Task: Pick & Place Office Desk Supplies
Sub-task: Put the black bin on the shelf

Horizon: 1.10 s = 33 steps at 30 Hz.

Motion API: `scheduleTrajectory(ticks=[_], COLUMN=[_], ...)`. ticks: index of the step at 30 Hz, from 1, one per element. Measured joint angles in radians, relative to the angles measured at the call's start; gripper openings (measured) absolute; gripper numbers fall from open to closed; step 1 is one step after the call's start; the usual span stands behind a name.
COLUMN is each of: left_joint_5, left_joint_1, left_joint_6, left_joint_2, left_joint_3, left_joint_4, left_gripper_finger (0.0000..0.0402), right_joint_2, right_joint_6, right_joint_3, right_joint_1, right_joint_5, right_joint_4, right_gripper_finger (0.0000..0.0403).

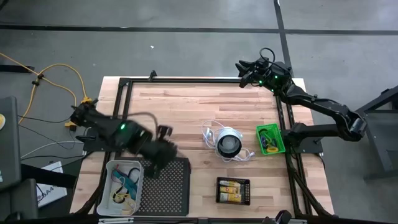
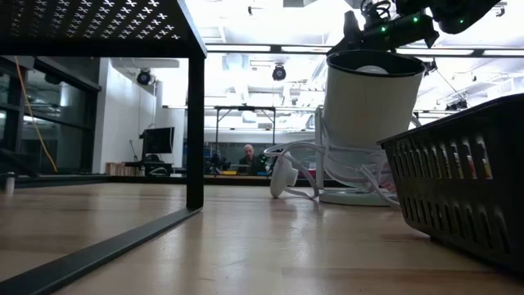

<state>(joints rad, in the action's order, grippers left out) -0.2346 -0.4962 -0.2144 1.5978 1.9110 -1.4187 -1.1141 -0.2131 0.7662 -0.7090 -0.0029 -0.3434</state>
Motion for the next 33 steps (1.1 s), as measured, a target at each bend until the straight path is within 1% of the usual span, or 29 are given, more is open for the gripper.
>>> scheduleTrajectory(ticks=[2, 6, 12, 15, 18, 24, 29, 33], left_joint_5=[0.007, 0.035, 0.183, 0.223, 0.262, 0.386, 0.403, 0.419], left_joint_1=[0.071, 0.226, 0.477, 0.584, 0.668, 0.764, 0.798, 0.806], left_joint_6=[0.084, 0.19, 0.343, 0.388, 0.438, 0.468, 0.462, 0.465], left_joint_2=[0.0, 0.0, 0.0, 0.0, 0.0, 0.001, 0.001, 0.002], left_joint_3=[0.0, -0.001, -0.024, -0.054, -0.12, -0.297, -0.43, -0.486], left_joint_4=[0.02, 0.023, 0.059, 0.085, 0.16, 0.319, 0.449, 0.525], left_gripper_finger=[0.0108, 0.0108, 0.0108, 0.0108, 0.0108, 0.0108, 0.0108, 0.0108], right_joint_2=[0.0, 0.0, 0.0, 0.0, 0.0, 0.0, 0.0, 0.0], right_joint_6=[0.0, 0.0, 0.0, 0.0, 0.0, 0.0, 0.0, 0.0], right_joint_3=[0.0, 0.0, 0.0, 0.0, 0.0, 0.0, 0.0, 0.0], right_joint_1=[0.0, 0.0, 0.0, 0.0, 0.0, 0.0, 0.0, 0.0], right_joint_5=[0.0, 0.0, 0.0, 0.0, 0.0, 0.0, 0.0, 0.0], right_joint_4=[0.0, 0.0, 0.0, 0.0, 0.0, 0.0, 0.0, 0.0], right_gripper_finger=[0.0112, 0.0112, 0.0112, 0.0112, 0.0112, 0.0112, 0.0112, 0.0112])
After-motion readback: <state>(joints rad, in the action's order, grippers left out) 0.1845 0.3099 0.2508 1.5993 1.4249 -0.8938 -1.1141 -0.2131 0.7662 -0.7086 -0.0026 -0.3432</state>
